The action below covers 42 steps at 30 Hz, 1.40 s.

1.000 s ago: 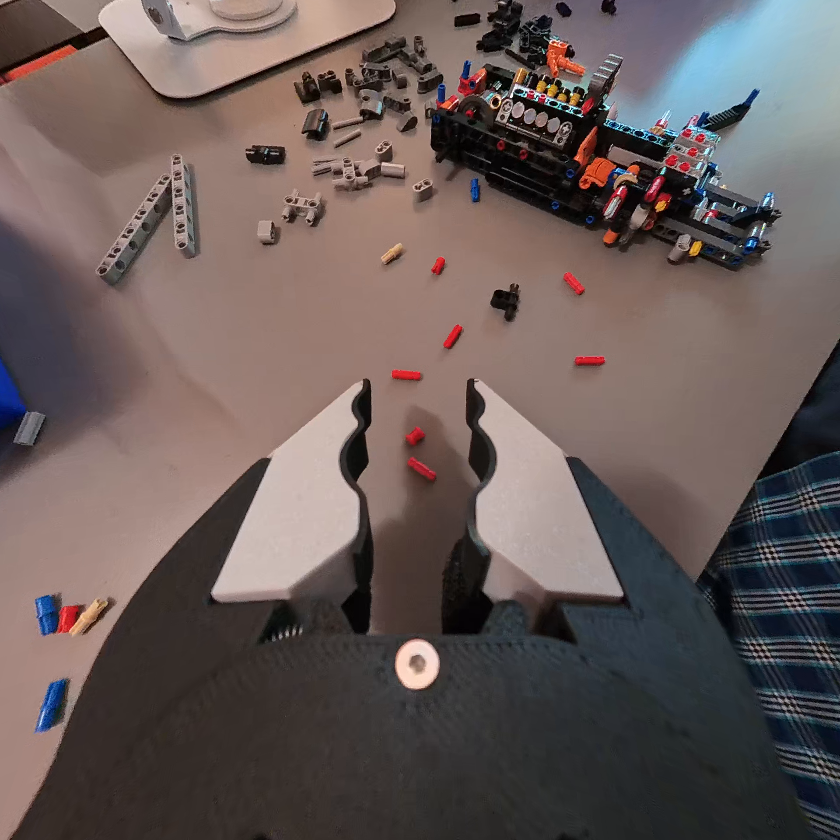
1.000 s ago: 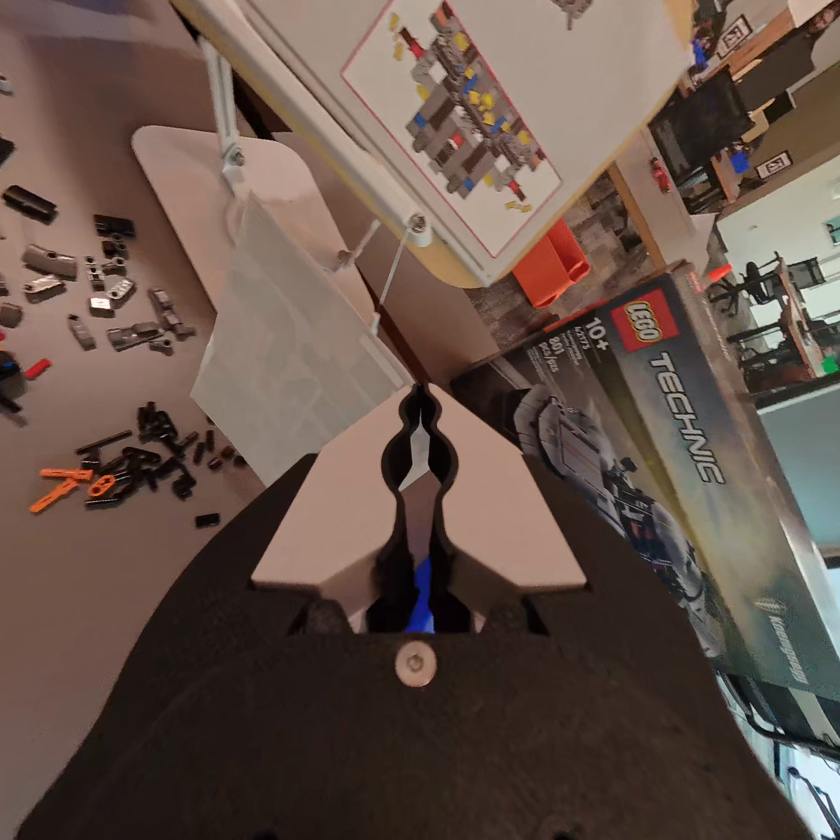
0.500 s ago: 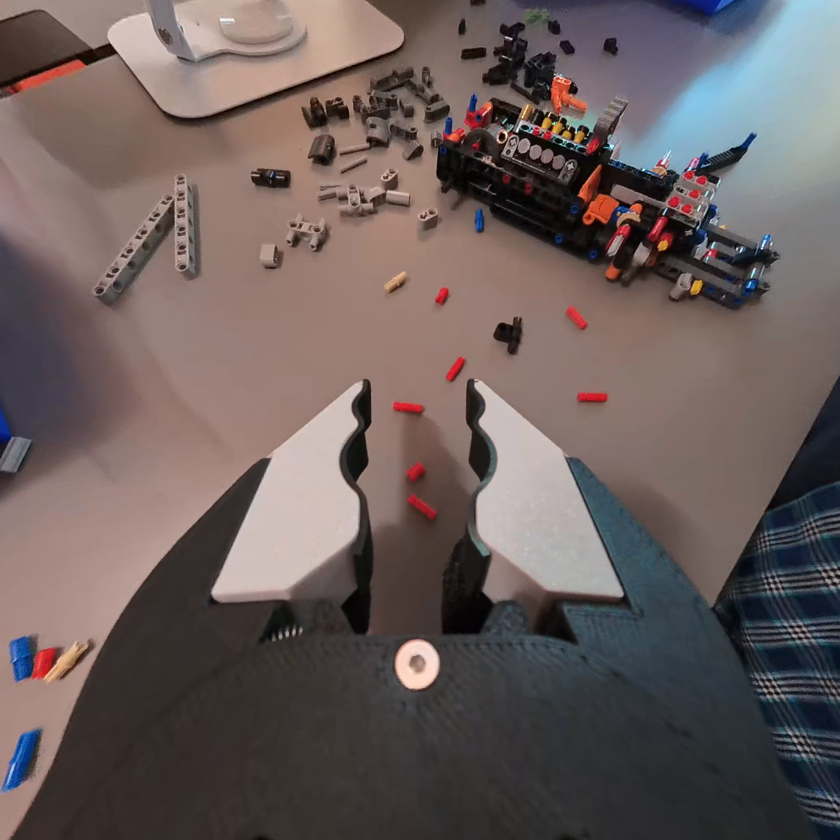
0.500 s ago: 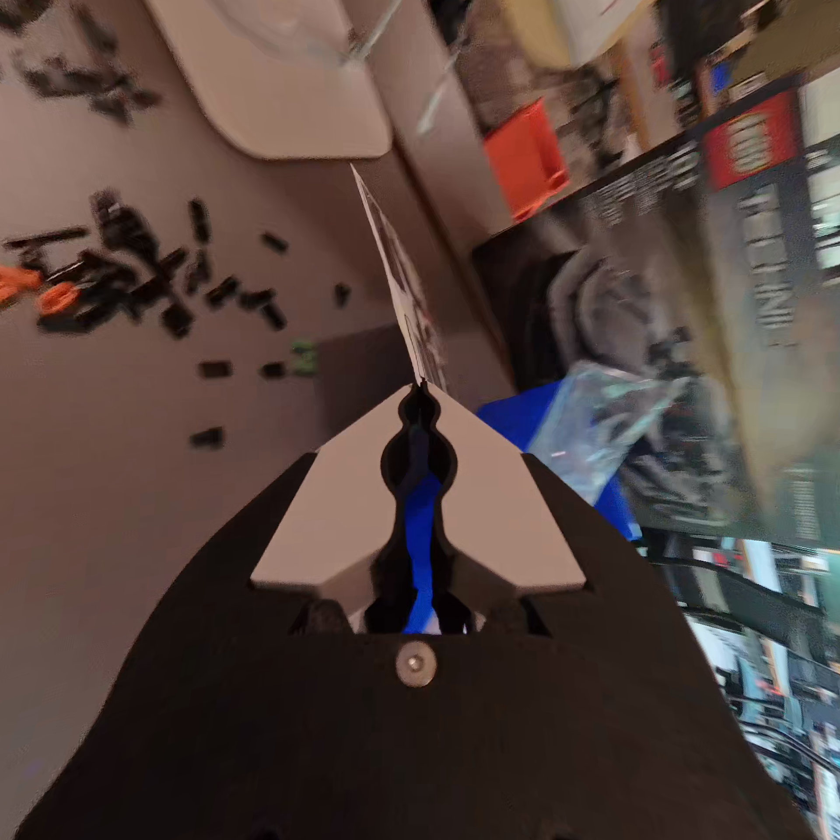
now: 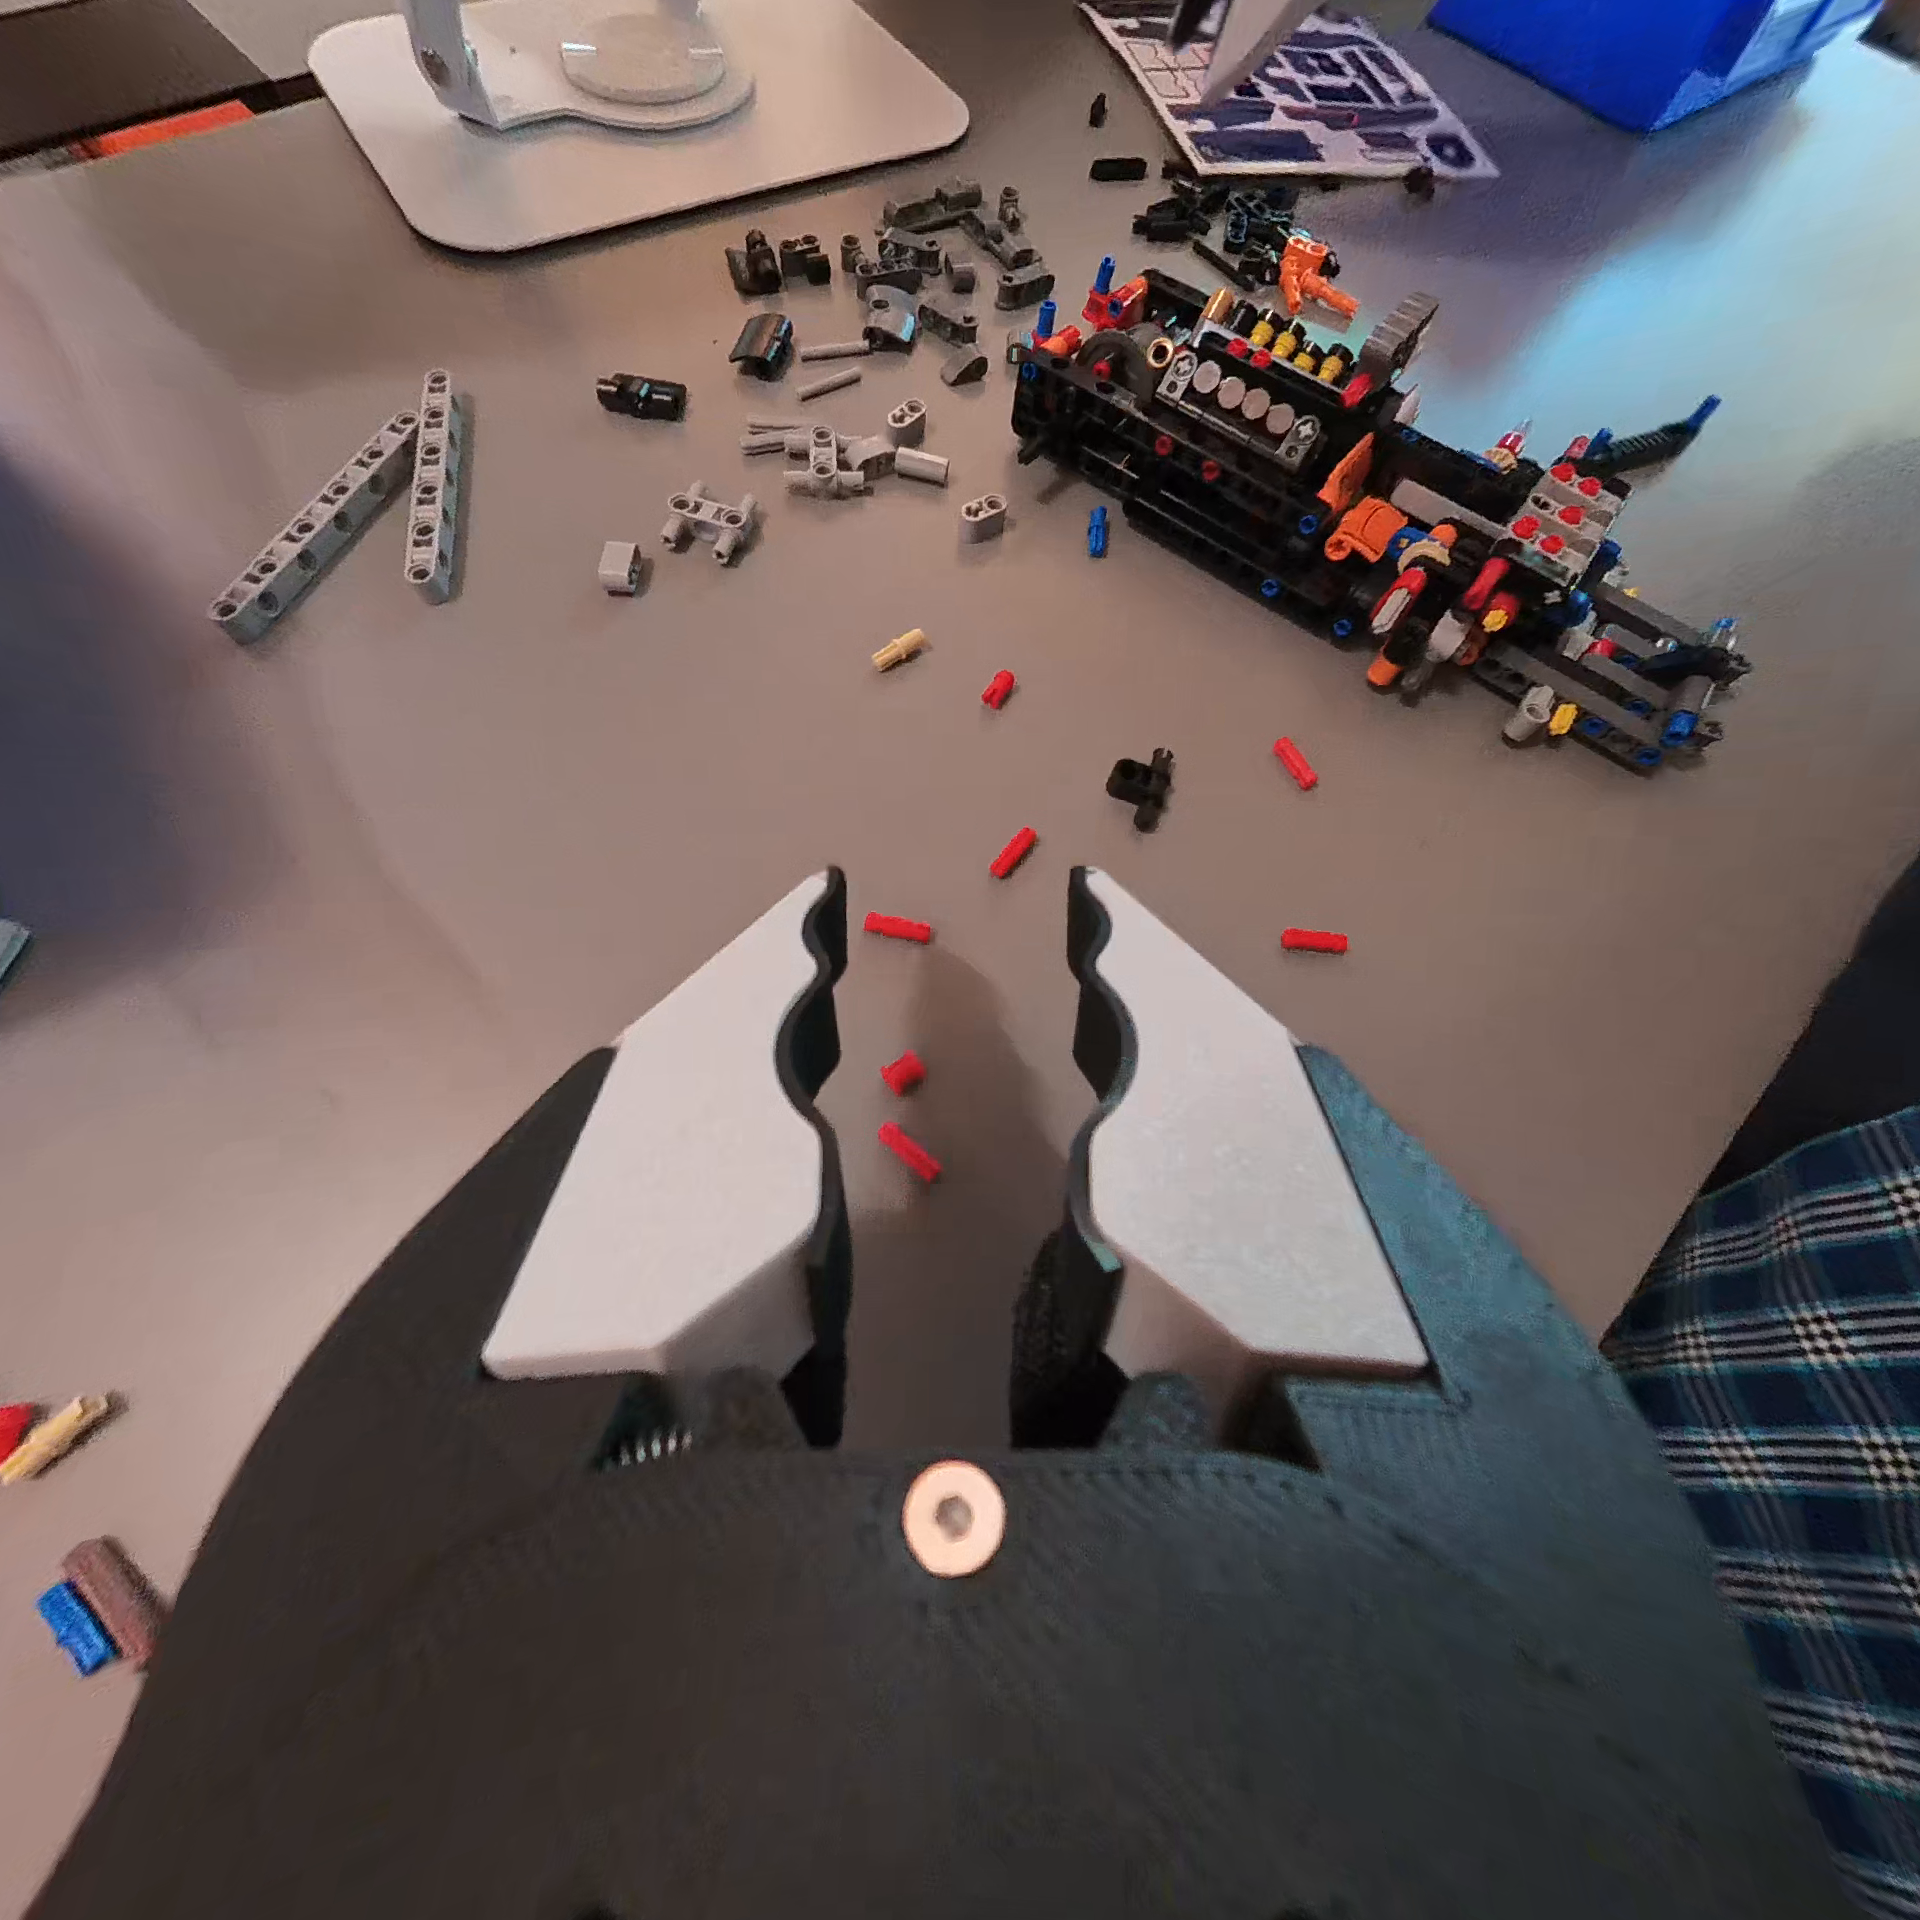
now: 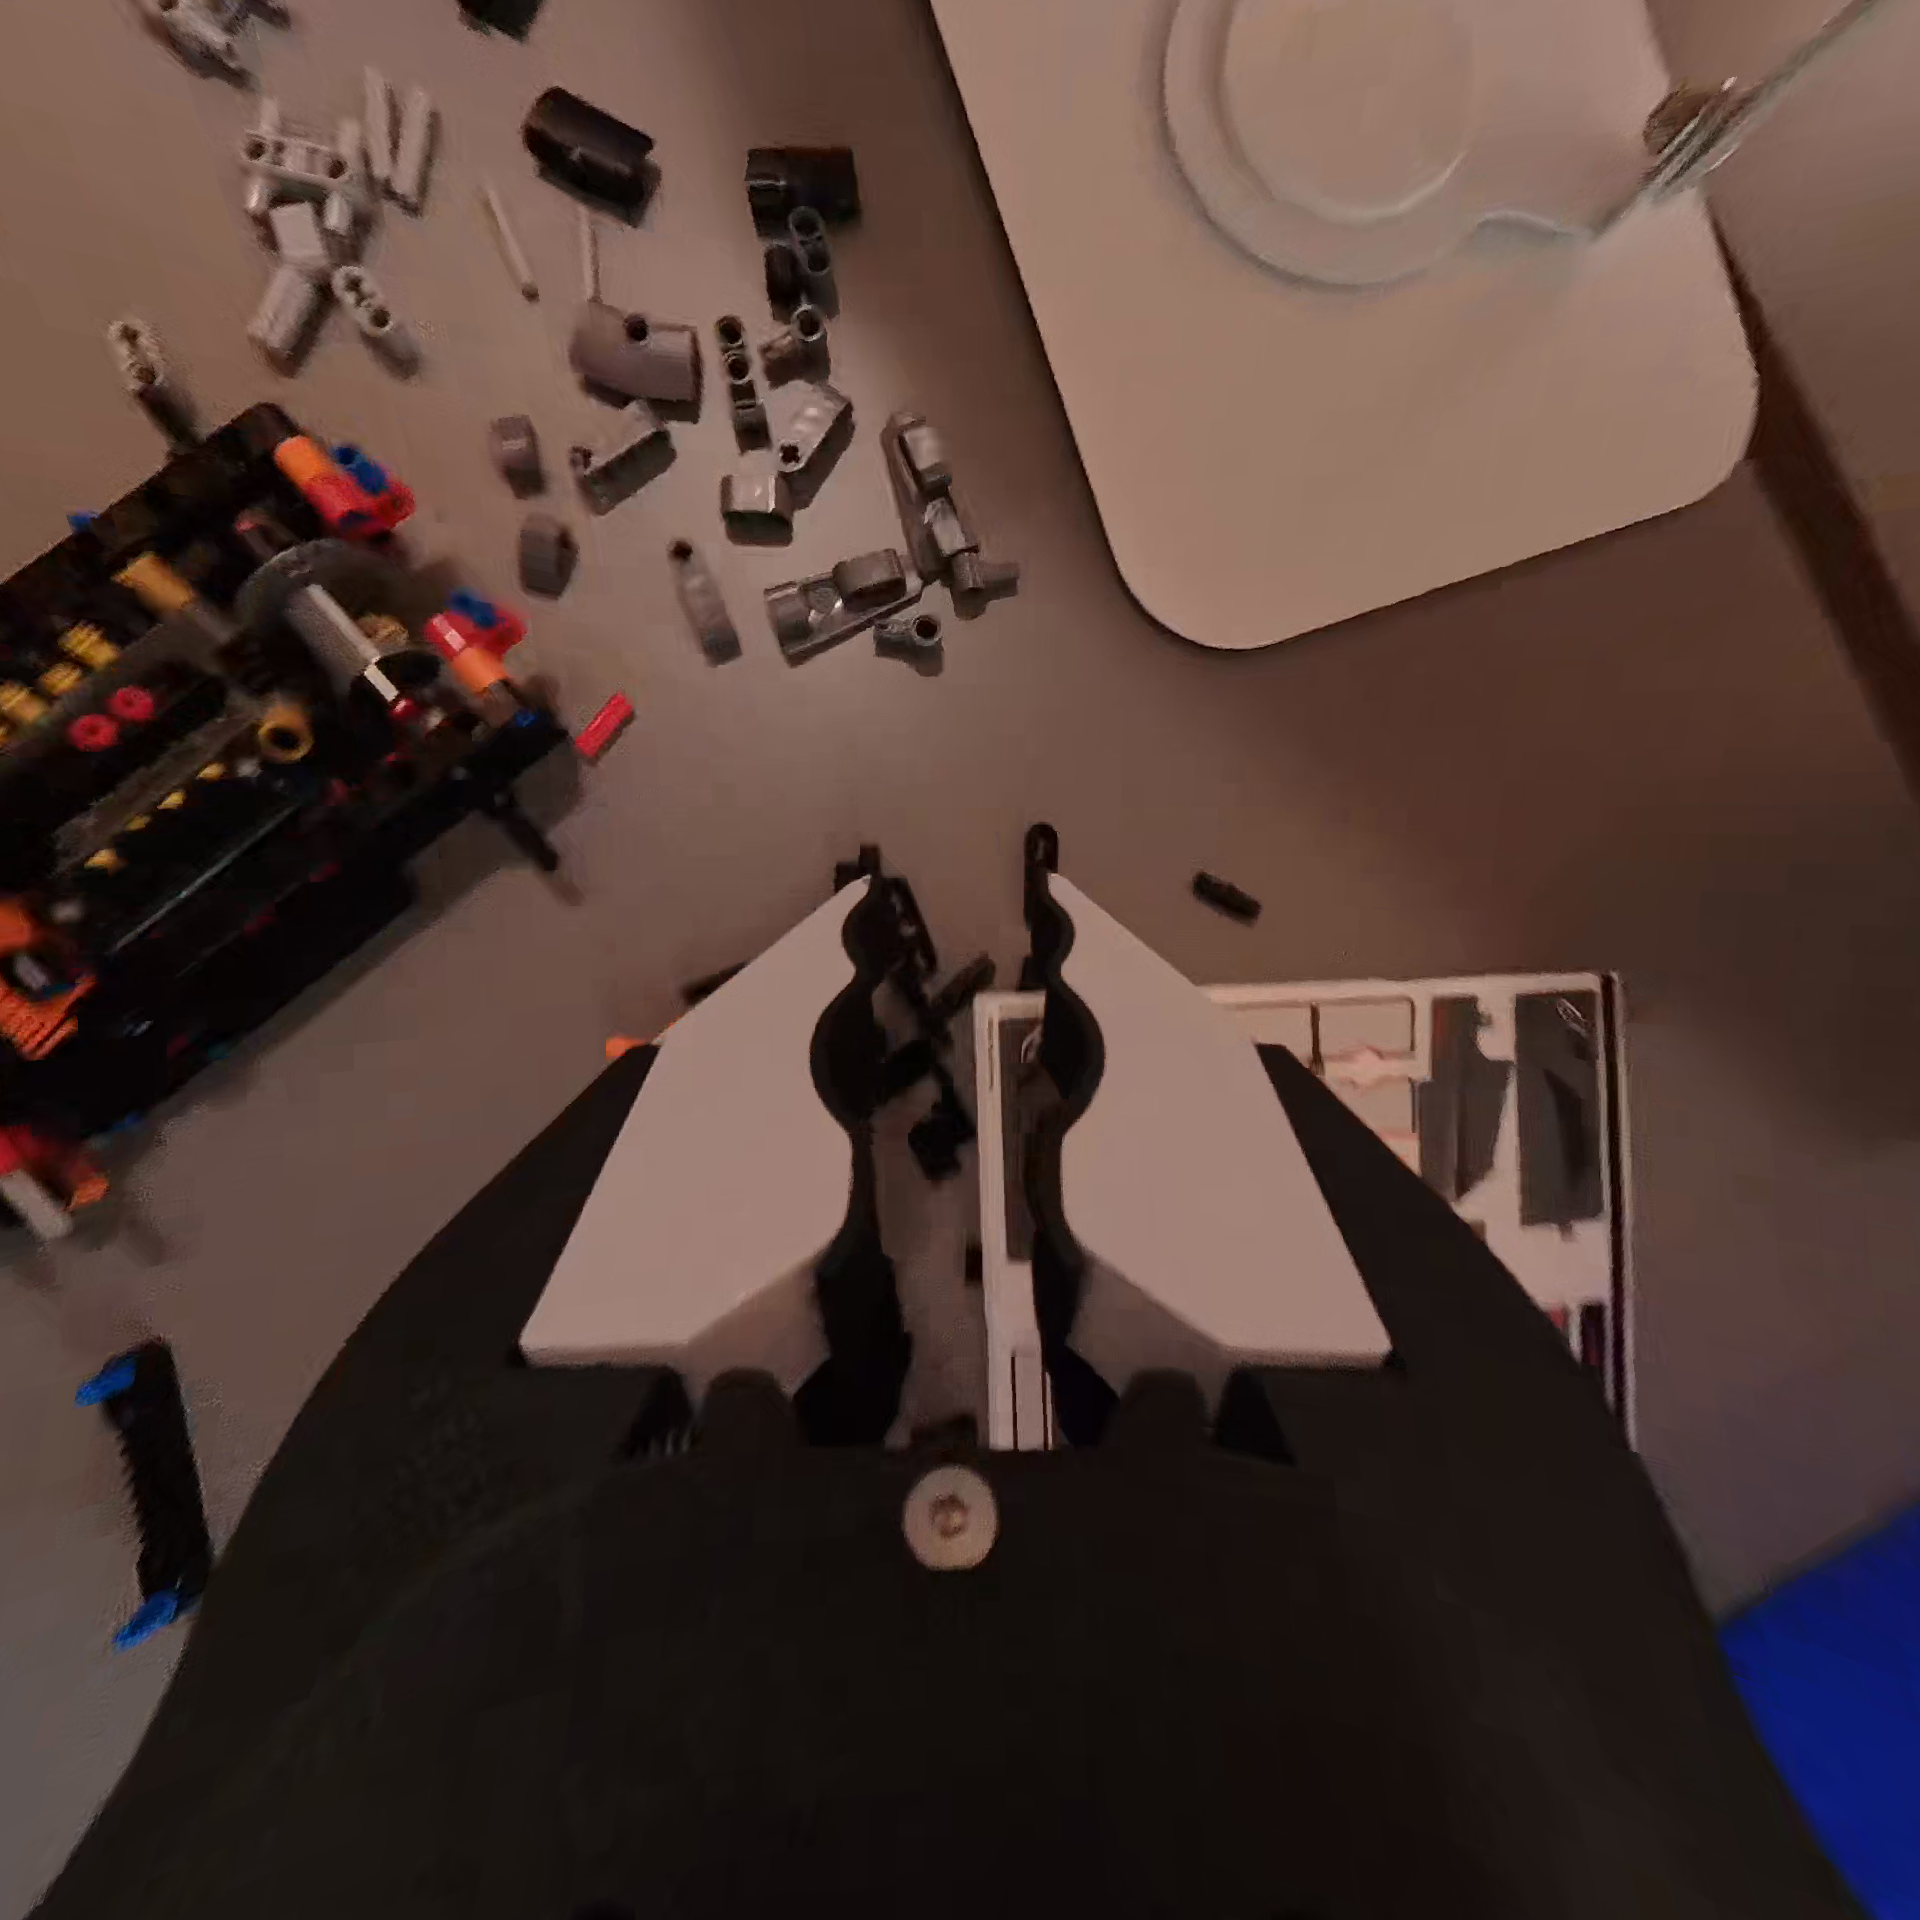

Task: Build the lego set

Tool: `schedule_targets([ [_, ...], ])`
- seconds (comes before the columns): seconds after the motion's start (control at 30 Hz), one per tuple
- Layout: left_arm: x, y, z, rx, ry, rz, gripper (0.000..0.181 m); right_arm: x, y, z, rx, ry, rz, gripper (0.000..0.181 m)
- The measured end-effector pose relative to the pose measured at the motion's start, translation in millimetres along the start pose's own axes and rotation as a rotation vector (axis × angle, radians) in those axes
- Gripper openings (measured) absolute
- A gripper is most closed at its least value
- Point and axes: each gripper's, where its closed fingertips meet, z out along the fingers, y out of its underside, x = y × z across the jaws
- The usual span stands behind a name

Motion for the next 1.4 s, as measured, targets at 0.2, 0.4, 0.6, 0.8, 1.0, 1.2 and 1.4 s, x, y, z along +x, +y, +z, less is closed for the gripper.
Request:
schedule_targets([
  [0.2, -3.7, 8.5, -2.0, 0.000, 0.003, -0.013, 0.042, 21.0, 14.5, 33.4, -0.074, -0.018, 0.059, 0.014],
  [0.4, -1.5, 10.0, 5.7, 0.010, 0.045, -0.031, 0.042, 17.4, 15.5, 31.7, -0.080, -0.039, 0.042, 0.005],
  [0.6, -4.1, 6.3, -1.6, 0.039, 0.031, -0.036, 0.042, 3.9, -7.7, -0.6, 0.025, -0.035, 0.024, 0.004],
  [0.8, -5.8, 3.4, -6.0, 0.051, 0.025, -0.033, 0.043, -34.0, -6.7, -50.0, 0.074, -0.047, -0.015, 0.004],
  [1.0, -1.2, 0.4, -7.7, 0.055, 0.026, -0.006, 0.042, -78.4, 39.2, -71.3, 0.020, -0.073, -0.026, 0.004],
  [1.2, 4.0, 0.1, -6.8, 0.047, 0.034, 0.007, 0.042, -106.4, 104.8, -58.3, -0.079, -0.089, 0.023, 0.005],
  [1.4, 9.6, -1.9, -6.0, 0.040, 0.032, 0.024, 0.043, -115.4, 120.7, -48.7, -0.055, -0.083, 0.068, 0.008],
])
